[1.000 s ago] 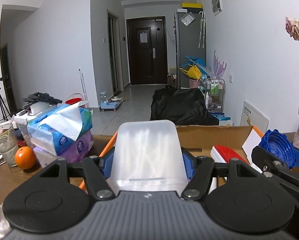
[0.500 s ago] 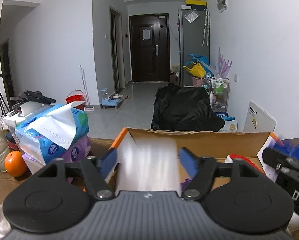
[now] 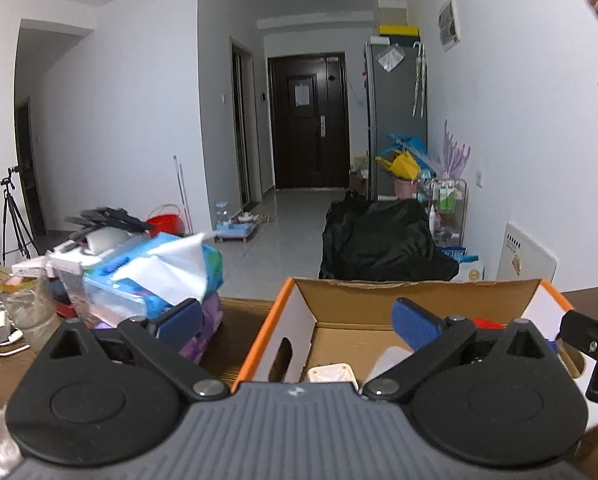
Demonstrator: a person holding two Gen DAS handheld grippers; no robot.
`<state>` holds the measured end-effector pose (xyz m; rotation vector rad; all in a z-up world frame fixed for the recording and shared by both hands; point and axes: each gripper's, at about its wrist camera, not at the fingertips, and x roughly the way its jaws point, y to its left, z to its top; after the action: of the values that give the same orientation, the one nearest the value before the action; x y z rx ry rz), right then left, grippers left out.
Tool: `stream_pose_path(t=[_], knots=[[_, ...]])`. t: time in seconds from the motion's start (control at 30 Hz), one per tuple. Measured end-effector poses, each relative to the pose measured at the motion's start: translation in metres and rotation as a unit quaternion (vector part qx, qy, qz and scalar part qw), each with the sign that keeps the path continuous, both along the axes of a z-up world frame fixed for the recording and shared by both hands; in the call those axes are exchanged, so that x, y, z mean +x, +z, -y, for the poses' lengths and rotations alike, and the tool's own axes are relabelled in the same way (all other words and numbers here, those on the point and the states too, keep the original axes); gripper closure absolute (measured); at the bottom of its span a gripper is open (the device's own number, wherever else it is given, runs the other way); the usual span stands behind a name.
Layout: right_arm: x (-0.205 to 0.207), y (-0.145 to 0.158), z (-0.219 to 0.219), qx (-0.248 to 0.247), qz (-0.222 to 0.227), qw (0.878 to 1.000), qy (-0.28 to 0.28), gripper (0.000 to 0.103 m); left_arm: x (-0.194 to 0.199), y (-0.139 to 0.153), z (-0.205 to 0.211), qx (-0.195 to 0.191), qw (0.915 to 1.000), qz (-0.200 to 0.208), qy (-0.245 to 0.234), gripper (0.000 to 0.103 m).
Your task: Organize rigid objects
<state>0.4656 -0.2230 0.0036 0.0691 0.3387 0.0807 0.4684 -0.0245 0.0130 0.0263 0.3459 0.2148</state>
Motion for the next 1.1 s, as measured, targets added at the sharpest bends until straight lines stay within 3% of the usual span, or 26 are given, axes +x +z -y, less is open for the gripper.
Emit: stream_pose_path(t=[0.27, 0.63, 0.93, 1.1], knots=[[-0.079, 0.024, 0.007, -0.015, 0.03, 0.999, 0.002, 0.0, -0.084, 0.024, 0.006, 0.01, 0.9993, 0.024, -0.025, 0.0], [-0.237, 0.055, 0.015, -0.019, 0.08, 0.996, 0.016, 0.0, -0.228, 0.045, 0.011, 0.007, 0.9985, 0.023, -0.048, 0.0], [-0.356, 0.047, 0.021, -0.024, 0.077, 0.996, 0.026, 0.0, -0.345, 0.028, 0.011, 0.003, 0.9985, -0.008, -0.055, 0.0], [-0.387, 0.039, 0.022, -0.028, 0.066, 0.997, 0.03, 0.0, -0.38, 0.018, 0.01, 0.0, 0.9985, -0.021, -0.051, 0.0]])
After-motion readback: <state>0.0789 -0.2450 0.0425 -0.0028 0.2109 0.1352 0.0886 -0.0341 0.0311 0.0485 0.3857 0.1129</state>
